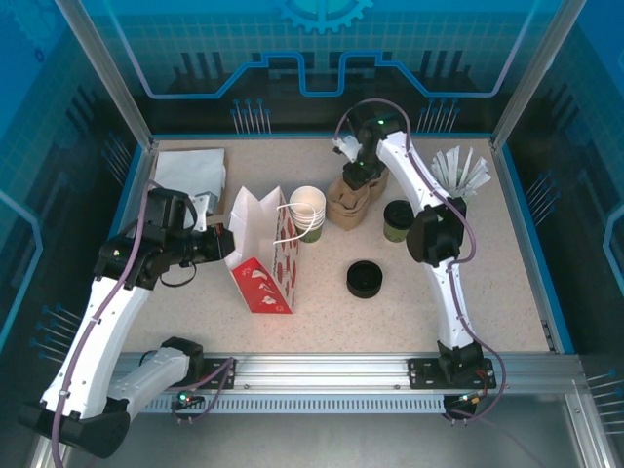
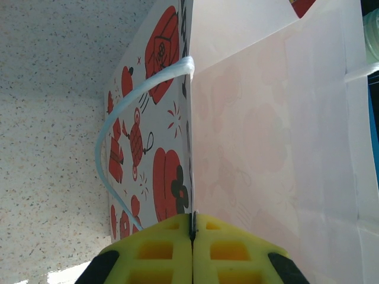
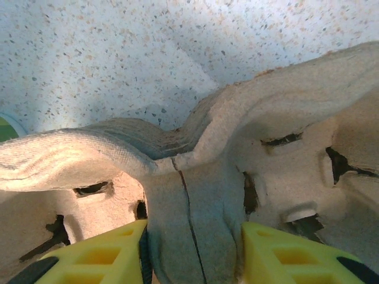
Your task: Pack the takeout coffee
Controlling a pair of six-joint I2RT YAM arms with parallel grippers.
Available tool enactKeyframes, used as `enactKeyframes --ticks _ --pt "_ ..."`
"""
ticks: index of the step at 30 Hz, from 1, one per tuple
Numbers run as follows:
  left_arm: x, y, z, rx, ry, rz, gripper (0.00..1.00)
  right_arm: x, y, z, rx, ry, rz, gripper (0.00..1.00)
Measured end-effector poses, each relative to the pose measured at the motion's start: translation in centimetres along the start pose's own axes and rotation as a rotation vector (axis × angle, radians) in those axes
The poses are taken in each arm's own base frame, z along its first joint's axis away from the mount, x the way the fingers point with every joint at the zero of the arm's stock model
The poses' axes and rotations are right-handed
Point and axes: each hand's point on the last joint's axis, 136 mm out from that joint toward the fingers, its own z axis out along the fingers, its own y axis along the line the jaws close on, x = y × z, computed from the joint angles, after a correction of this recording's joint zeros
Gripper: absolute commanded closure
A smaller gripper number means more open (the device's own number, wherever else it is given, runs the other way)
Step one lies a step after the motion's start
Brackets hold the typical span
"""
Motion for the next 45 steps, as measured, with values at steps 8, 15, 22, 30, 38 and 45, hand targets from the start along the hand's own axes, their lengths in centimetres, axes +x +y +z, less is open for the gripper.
enactKeyframes --ticks 8,15,22,30,38,45 --pt "0.2 0.0 0.2 0.008 0.002 0.0 1.0 -2.0 -0.7 -10.2 0.076 -0.225 -0.004 0.59" --pt "0.3 -0.2 0.1 0.018 0.0 0.003 1.0 -2.6 0.2 -14.7 0.05 -0.344 -0.003 0.62" --pt "0.7 -0.2 0.3 0.033 0.004 -0.004 1.0 -2.2 5.6 -22.1 -0.076 -0.59 -0.066 0.62" --pt "0.8 -0.7 0.5 0.05 0.008 -0.002 1.0 -0.4 14.8 -36.3 -0.372 -1.036 -0.162 0.63" --pt "1.1 -1.5 1.0 0.06 0.025 0.029 1.0 -0.7 24.0 -35.7 -0.81 -0.986 -0.071 0.63" --pt "1.2 -1.6 1.3 0.048 0.027 0.031 1.0 -1.2 28.4 -32.9 -1.031 -0.854 0.125 0.65"
